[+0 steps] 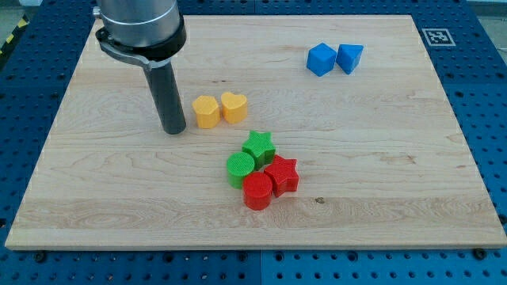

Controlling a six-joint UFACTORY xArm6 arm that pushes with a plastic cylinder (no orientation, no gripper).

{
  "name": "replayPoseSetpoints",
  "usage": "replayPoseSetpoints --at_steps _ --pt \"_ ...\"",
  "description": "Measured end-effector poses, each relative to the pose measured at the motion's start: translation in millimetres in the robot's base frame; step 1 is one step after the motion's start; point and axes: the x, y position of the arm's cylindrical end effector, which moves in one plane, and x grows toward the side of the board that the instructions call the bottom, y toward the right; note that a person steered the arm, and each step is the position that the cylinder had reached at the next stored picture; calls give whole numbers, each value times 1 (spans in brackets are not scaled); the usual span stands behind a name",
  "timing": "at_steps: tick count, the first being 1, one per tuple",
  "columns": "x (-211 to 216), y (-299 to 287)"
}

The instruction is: Move the yellow blocks towards the center left

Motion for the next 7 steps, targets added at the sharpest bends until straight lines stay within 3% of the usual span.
replayPoseSetpoints --at_steps 4,7 --pt "-15 32" --pt "-15 17"
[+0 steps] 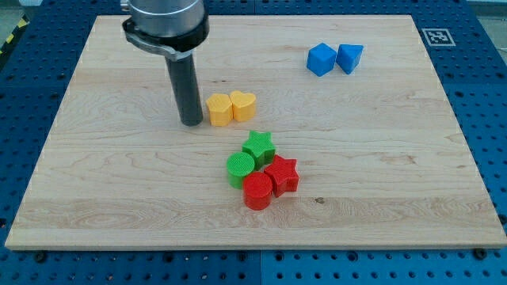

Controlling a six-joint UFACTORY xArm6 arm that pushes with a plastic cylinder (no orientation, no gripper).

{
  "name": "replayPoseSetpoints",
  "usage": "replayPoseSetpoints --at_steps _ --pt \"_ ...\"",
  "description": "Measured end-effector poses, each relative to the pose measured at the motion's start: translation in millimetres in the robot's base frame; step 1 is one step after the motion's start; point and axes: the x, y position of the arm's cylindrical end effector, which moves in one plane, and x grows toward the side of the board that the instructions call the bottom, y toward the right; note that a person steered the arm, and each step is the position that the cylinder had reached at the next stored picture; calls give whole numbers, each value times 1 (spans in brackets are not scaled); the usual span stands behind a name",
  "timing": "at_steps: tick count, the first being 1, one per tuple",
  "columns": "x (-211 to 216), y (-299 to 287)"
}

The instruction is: Move the yellow blocks towards the center left

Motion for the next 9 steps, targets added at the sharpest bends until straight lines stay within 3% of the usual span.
replayPoseSetpoints --at_steps 2,5,7,9 --pt "6 -28" --pt "24 -18" --pt "24 14" --pt "23 88"
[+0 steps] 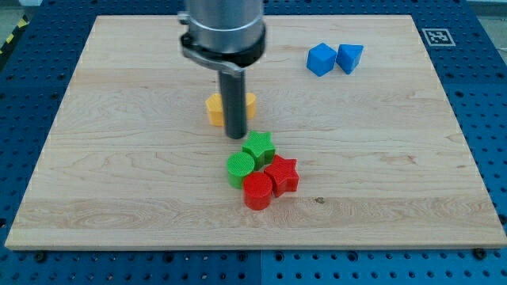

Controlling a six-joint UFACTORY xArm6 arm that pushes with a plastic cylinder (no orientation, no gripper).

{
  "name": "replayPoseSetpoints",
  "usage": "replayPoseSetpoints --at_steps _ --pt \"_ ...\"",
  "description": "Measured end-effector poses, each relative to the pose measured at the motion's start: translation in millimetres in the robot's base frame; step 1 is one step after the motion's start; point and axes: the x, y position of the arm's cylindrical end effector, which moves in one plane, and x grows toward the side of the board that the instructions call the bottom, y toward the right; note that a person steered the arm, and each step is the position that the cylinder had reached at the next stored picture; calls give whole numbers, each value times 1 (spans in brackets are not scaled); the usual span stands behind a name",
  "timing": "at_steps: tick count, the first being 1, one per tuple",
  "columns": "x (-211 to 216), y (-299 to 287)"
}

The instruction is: Move the yellow blocks towards the center left

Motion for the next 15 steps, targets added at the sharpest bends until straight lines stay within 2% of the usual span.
replayPoseSetpoints --at_steps 2,3,6,11,13,14,15 --pt "-40 57" --pt "-44 61" --pt "-32 -36" --pt "-30 -89" --pt "-66 -154" --pt "-68 -175" --pt "-78 -162"
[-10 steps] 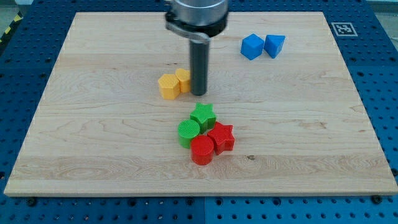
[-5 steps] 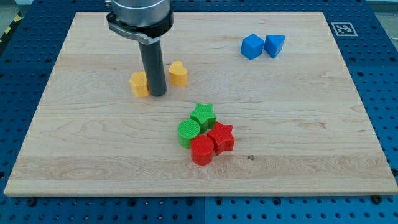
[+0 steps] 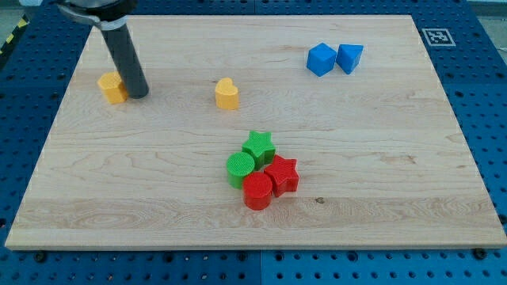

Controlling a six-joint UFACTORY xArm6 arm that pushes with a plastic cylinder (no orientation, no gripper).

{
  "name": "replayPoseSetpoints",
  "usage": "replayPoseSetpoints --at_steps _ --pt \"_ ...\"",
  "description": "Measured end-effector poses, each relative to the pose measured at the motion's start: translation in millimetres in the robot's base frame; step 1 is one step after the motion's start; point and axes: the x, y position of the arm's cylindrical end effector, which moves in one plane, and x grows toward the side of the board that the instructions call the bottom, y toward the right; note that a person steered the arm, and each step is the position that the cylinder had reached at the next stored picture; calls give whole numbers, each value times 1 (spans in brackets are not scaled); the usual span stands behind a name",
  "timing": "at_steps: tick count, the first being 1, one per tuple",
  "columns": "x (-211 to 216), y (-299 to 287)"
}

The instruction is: Move the yellow blocks towards the center left

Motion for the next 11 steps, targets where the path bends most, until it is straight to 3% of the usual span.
replayPoseSetpoints --at_steps 2,3,4,6,7,9,11 --pt "24 85" --pt "64 119" --pt "65 146" --pt "-5 195" --pt "7 181" --pt "16 53" --pt "17 32"
